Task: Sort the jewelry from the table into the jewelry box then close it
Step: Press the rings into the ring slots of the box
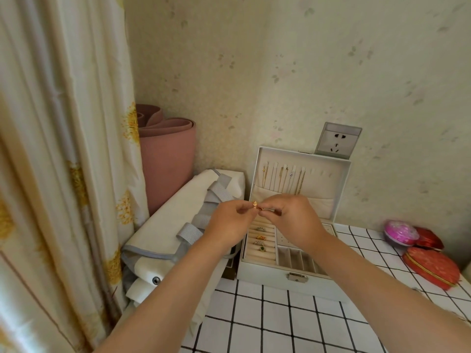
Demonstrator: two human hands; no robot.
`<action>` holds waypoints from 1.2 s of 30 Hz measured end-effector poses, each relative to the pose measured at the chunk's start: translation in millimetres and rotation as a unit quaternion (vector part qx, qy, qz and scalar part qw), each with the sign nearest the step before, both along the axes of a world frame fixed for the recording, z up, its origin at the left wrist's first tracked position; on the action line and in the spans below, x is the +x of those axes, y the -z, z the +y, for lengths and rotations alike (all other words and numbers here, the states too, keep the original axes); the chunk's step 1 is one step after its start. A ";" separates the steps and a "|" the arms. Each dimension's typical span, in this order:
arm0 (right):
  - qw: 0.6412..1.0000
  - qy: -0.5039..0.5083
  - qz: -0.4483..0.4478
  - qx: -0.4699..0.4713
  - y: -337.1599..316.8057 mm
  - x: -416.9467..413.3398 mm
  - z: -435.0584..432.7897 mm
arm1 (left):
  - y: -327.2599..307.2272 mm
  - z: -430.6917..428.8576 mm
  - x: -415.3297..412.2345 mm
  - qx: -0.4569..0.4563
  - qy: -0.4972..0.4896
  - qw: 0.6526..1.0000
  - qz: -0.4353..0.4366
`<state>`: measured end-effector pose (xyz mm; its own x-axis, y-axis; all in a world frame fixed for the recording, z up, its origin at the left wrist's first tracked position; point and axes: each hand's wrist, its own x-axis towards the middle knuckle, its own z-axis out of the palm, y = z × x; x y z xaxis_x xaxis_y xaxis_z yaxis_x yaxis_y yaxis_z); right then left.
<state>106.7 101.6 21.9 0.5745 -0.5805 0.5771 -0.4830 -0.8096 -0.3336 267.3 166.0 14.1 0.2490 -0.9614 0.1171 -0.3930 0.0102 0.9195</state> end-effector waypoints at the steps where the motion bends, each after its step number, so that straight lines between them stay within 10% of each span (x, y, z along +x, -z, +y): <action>1: 1.000 0.020 -0.008 0.008 4.2 -0.7 -1.8 | 4.8 -0.7 0.9 -0.006 0.004 0.996 -0.083; 7: 0.974 0.090 -0.041 0.202 27.4 -2.6 -14.0 | 21.5 1.6 2.7 -0.039 0.058 0.938 -0.340; 36: 0.981 0.081 0.120 0.129 36.2 -13.5 -16.3 | 38.4 -4.7 -8.0 -0.005 0.120 0.881 -0.457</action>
